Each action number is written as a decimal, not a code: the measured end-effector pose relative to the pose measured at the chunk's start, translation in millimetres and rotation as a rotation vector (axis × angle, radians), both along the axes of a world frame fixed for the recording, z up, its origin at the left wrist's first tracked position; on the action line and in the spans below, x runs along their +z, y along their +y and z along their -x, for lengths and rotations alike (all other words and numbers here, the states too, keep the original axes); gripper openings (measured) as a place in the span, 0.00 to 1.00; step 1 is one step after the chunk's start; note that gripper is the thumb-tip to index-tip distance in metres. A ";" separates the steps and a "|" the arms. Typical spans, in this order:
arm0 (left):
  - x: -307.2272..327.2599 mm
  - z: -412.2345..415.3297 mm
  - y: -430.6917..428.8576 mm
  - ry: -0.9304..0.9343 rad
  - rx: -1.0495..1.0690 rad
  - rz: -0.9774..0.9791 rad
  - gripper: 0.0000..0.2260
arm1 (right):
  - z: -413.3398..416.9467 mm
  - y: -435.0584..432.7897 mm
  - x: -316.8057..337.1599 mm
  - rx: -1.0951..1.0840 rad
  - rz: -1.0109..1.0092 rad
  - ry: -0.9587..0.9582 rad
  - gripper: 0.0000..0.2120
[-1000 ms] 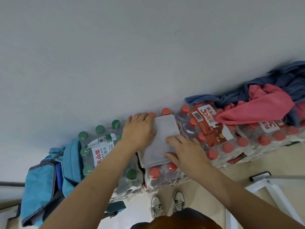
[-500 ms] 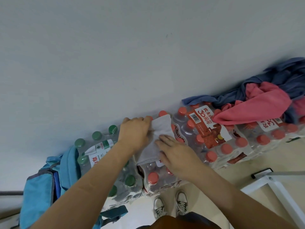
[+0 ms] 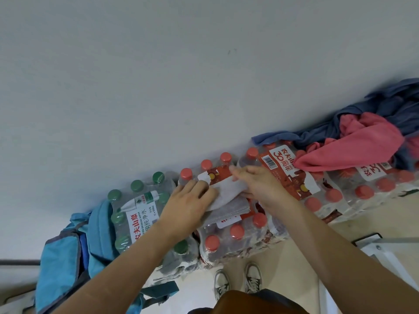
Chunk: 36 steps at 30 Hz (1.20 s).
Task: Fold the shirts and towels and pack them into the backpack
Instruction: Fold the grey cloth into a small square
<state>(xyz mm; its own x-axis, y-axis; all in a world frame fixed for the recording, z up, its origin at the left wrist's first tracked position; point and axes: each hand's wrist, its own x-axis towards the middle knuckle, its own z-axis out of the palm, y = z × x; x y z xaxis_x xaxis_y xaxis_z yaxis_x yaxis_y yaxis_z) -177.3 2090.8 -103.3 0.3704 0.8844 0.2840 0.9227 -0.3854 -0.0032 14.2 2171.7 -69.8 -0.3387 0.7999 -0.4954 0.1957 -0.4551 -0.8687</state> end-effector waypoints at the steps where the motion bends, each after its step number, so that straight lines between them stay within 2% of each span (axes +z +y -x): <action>1: -3.2 2.8 -2.9 -0.010 -0.040 -0.023 0.23 | 0.4 -3.7 -4.1 -0.030 -0.043 -0.023 0.11; 2: -6.7 5.9 -5.6 -0.032 -0.077 -0.046 0.22 | -0.2 -7.6 -7.4 -0.041 -0.093 -0.051 0.09; 6: -9.9 16.3 -14.7 -0.131 -0.137 -0.064 0.14 | -8.3 -19.9 -15.8 0.001 -0.219 -0.082 0.15; 11: -9.7 28.2 -23.0 -0.094 -0.183 0.057 0.15 | -19.1 -32.2 -25.7 0.087 -0.270 0.008 0.16; 17: 7.6 26.9 -21.6 -0.141 -0.175 0.216 0.14 | -19.1 -32.7 -27.3 0.157 -0.497 -0.322 0.16; 21: 22.8 21.4 -24.8 -0.145 -0.112 0.278 0.13 | -19.8 -38.2 -27.5 0.203 -0.899 -0.552 0.15; 26: 20.3 -5.6 -30.5 -0.061 0.024 0.193 0.06 | -11.7 -54.4 -34.1 0.367 -1.294 -0.801 0.07; 30: 22.4 -11.2 -21.2 -0.090 0.183 0.228 0.11 | -15.9 -62.0 -36.8 0.434 -1.431 -0.935 0.10; 32: 27.9 -12.2 -14.4 -0.139 0.288 0.403 0.14 | -15.8 -60.8 -33.4 0.458 -1.435 -0.938 0.07; 34: 28.9 -10.8 -3.8 -0.154 0.350 0.563 0.26 | -13.6 -56.9 -26.9 0.452 -1.370 -0.927 0.09; 36: 31.3 -10.8 6.8 -0.102 0.373 0.691 0.30 | -10.7 -54.1 -18.2 0.463 -1.291 -0.947 0.06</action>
